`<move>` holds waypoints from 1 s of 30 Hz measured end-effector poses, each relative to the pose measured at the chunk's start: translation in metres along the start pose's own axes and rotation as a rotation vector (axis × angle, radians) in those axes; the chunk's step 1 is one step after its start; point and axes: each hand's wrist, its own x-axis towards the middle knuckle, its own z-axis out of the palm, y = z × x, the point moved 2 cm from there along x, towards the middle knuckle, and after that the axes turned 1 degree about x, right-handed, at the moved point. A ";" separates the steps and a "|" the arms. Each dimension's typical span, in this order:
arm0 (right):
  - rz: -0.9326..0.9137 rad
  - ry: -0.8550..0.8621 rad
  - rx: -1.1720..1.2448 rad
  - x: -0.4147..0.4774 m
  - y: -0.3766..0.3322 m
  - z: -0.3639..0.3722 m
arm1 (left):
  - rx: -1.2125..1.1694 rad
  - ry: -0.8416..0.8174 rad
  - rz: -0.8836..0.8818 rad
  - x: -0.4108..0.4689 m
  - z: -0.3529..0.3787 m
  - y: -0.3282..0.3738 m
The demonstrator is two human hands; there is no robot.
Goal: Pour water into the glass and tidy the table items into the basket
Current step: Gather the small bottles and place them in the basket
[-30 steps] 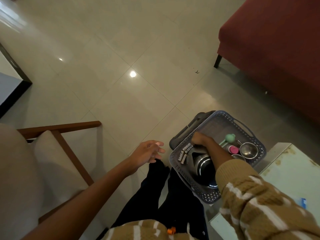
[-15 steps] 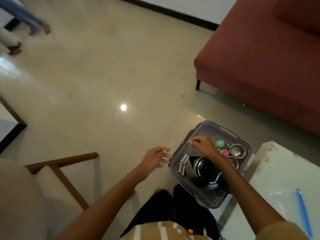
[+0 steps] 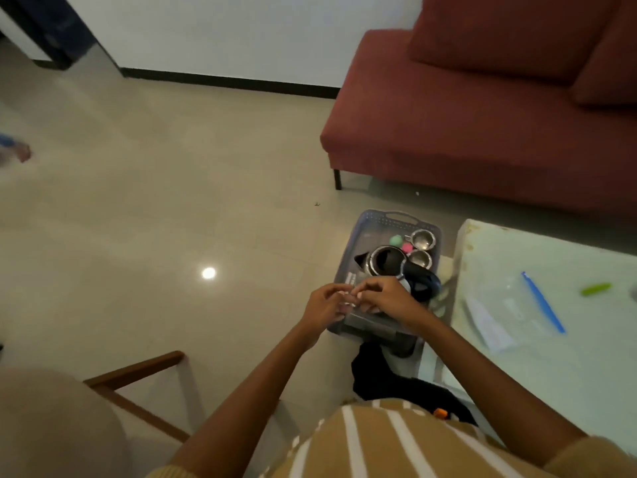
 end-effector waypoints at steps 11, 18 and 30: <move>0.174 0.130 -0.048 -0.113 0.082 -0.097 | 0.222 -0.339 0.002 -0.030 0.138 0.005; 0.205 0.227 0.073 -0.174 0.160 -0.188 | 0.285 -0.439 -0.039 -0.044 0.284 0.012; 0.312 0.395 0.148 -0.253 0.245 -0.352 | 0.378 -0.544 -0.047 -0.063 0.473 0.050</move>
